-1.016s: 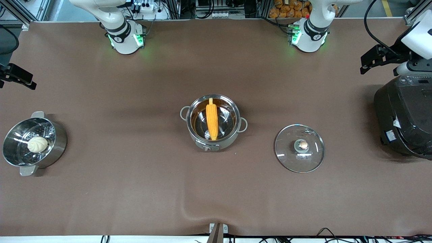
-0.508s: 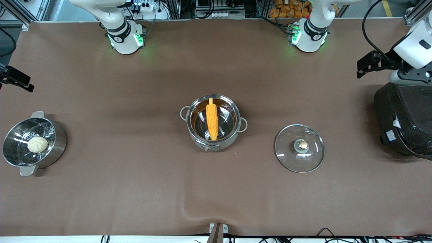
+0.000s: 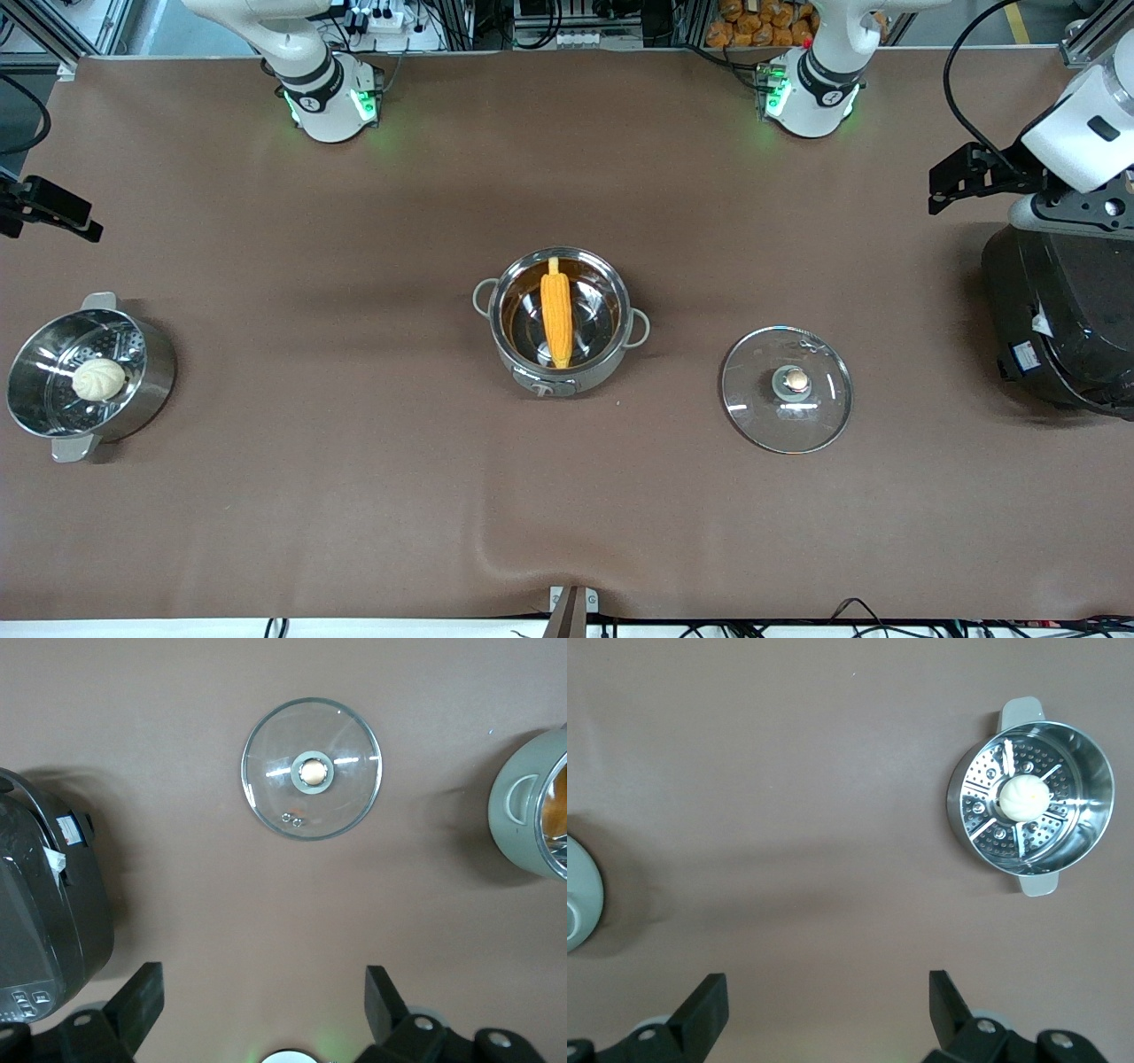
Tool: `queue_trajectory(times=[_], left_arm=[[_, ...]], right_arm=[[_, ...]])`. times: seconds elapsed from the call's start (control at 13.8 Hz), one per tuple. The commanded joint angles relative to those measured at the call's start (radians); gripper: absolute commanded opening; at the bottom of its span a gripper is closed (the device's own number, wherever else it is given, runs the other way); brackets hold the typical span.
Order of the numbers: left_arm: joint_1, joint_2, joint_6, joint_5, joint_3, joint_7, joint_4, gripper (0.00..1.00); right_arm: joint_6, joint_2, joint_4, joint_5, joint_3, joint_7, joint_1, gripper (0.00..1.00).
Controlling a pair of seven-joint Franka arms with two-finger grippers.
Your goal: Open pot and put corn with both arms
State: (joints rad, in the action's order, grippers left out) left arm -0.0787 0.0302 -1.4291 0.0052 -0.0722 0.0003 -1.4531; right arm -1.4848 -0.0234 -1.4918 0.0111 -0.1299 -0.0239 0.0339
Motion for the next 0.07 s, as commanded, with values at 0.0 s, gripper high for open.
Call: queue_trajectory(times=[0.0], left_arm=[[0.013, 0.008, 0.026, -0.013, -0.003, 0.014, 0.028, 1.0]], right_arm=[[0.006, 0.011, -0.013, 0.029, 0.01, -0.01, -0.031, 1.0]])
